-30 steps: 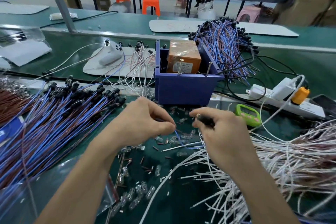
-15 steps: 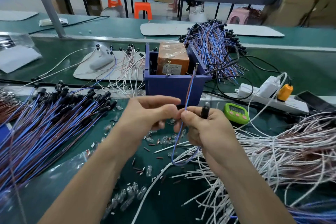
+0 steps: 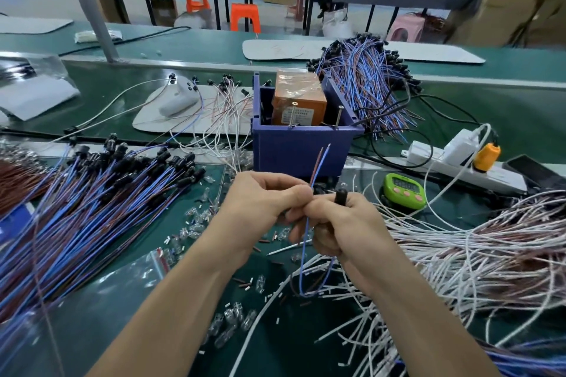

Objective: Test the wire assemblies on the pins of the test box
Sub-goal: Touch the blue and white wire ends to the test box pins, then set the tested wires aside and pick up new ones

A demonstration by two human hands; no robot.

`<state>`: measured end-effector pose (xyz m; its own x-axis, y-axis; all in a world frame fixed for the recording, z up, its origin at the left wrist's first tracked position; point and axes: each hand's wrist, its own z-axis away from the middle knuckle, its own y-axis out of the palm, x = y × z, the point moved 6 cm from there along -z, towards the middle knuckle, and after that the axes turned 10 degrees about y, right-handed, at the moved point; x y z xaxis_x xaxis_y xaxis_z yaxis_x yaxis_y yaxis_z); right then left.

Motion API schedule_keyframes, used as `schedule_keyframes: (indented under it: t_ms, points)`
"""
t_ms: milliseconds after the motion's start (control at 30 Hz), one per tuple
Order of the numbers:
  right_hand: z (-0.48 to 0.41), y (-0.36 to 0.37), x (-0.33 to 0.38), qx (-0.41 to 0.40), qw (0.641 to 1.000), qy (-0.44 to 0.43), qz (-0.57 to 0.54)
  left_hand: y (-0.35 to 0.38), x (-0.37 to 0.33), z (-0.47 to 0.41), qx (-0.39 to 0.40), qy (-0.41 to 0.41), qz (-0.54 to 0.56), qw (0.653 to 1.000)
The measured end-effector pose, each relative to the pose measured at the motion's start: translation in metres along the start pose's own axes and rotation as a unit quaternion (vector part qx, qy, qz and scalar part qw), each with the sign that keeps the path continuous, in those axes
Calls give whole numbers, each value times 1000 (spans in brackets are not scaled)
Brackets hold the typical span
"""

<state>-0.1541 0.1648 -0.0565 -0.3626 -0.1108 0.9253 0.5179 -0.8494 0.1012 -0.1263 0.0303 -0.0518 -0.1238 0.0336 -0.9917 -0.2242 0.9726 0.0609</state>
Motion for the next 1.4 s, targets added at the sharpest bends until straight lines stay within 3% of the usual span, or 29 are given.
schedule_keyframes:
  t_ms: [100,233,433,600,1400]
  points:
    - [-1,-1,0,-21,1000,-13,6,0,-4,1,-3,-13,28,1000]
    - [-4,-12,2,-98,994,-49,5,-15,-3,-2,-104,-31,19,994]
    - [-9,-35,4,-154,984,0,-88,-29,-9,-6,-169,-14,7,985]
    - [-14,-41,15,-202,973,10,-111,-27,-10,-9,-159,-11,-22,987]
    - [-19,-31,24,-169,984,-9,-47,-34,-2,-17,-199,-17,-38,979]
